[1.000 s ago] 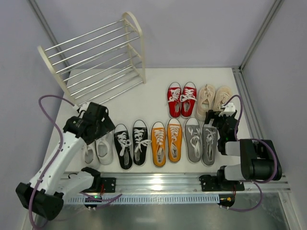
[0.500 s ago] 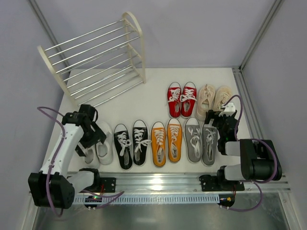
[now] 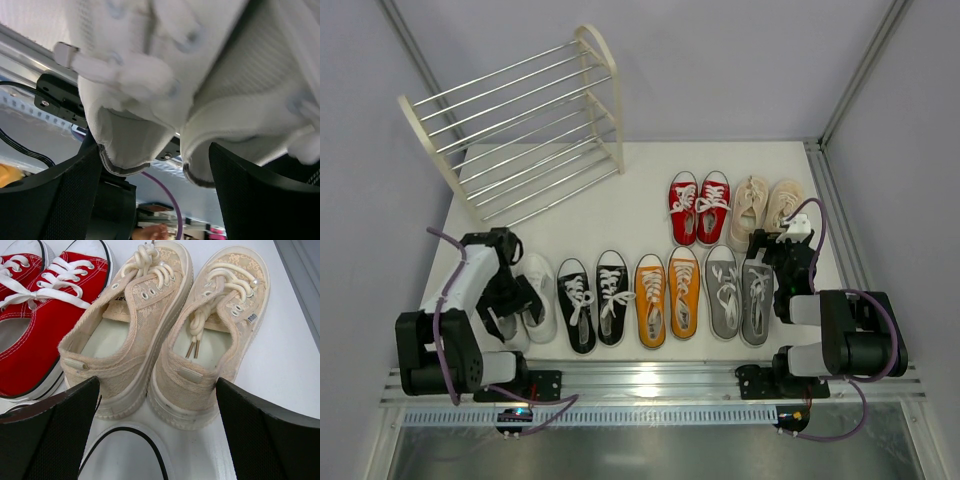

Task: Place and organize the shoes onto the shoe shelf

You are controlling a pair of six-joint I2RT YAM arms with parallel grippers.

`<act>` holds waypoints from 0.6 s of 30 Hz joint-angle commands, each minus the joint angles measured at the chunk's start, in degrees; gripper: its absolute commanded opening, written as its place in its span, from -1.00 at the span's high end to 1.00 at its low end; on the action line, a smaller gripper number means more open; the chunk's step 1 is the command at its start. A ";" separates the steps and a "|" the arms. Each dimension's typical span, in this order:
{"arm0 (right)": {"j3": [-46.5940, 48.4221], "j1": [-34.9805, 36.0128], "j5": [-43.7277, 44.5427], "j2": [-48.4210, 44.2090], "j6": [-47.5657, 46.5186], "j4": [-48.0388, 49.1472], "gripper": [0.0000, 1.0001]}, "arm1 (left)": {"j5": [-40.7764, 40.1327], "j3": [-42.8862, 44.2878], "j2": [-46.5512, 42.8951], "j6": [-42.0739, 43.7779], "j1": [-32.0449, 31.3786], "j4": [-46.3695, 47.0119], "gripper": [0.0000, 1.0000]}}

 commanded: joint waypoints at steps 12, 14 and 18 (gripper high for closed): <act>1.01 0.13 -0.23 -0.78 0.44 5.04 -0.94 | -0.64 4.92 0.01 2.76 -7.93 2.68 -0.67; 1.01 0.04 -0.22 -0.78 0.44 4.96 -0.94 | -2.05 5.53 -0.68 1.89 -8.36 2.15 -0.68; 1.01 0.04 -0.22 -0.78 0.44 4.87 -0.94 | -3.02 8.17 -5.42 -0.75 -9.24 3.37 -0.66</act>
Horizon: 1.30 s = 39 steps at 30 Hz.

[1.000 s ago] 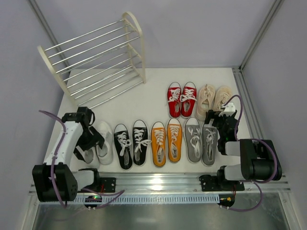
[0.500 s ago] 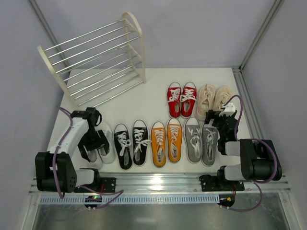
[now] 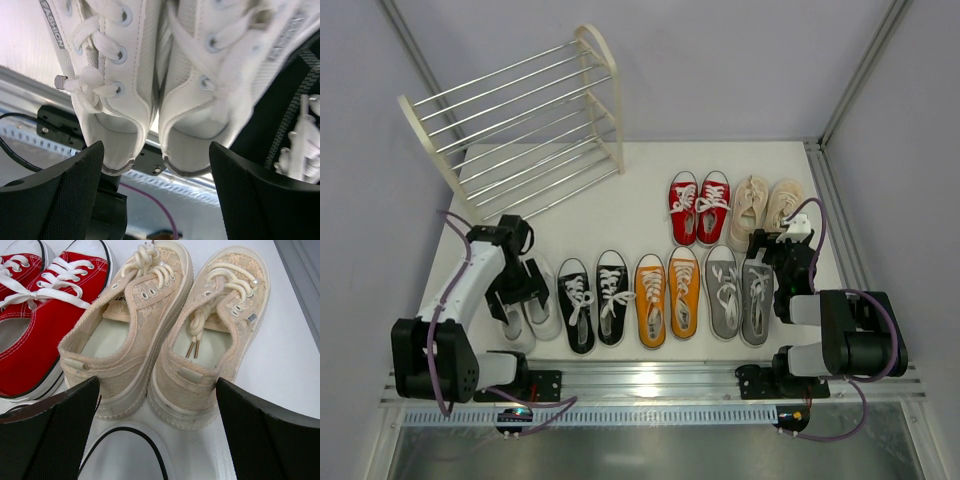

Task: Place and organize the shoes onto the shoe shelf

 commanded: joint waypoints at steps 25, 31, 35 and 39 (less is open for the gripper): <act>0.93 0.04 -0.22 -0.69 0.44 4.96 -0.94 | -0.03 -0.87 6.59 -0.69 4.22 10.94 -0.19; 1.01 0.04 -0.23 -0.78 0.44 4.96 -0.94 | 3.93 -2.63 10.98 -0.33 4.14 16.57 0.99; 0.93 0.04 -0.14 -0.78 0.44 4.96 -0.94 | 3.67 -2.54 10.13 -0.33 2.74 17.89 1.00; 1.01 0.04 -0.23 -0.78 0.44 4.87 -0.94 | 0.43 -2.54 2.66 -2.26 -3.93 21.92 1.00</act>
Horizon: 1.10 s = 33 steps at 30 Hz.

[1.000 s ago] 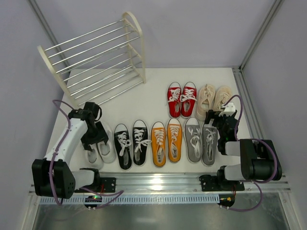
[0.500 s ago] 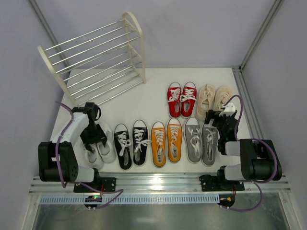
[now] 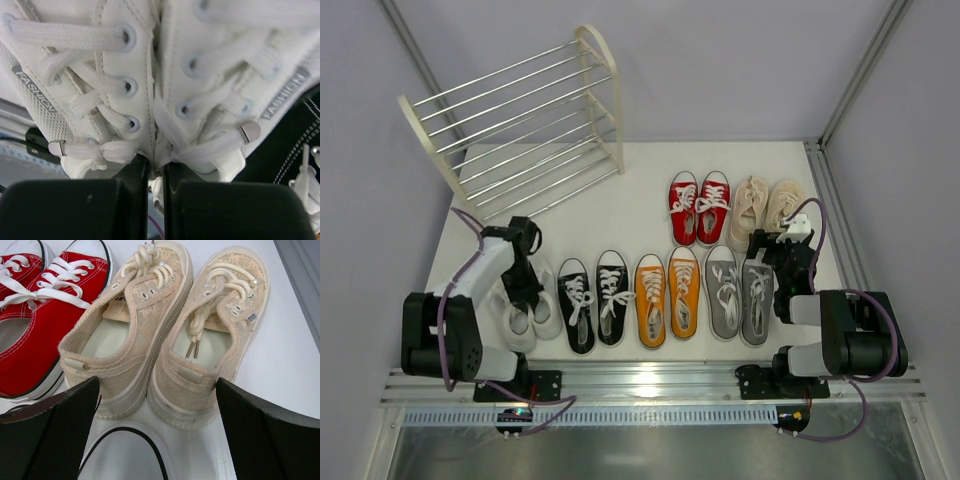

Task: Place and organize the shoes onto the shoe shelf

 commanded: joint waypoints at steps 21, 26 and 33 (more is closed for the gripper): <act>0.93 0.13 -0.14 -0.69 0.44 4.96 -0.94 | -9.11 -2.25 -7.39 -0.91 -16.82 34.50 1.00; 1.01 0.04 -0.14 -0.69 0.44 4.96 -0.94 | -14.13 -1.64 -9.51 0.32 -16.82 30.97 1.00; 1.01 0.04 -0.14 -0.78 0.44 4.96 -0.94 | -25.26 6.09 -18.46 3.04 -18.05 20.17 0.99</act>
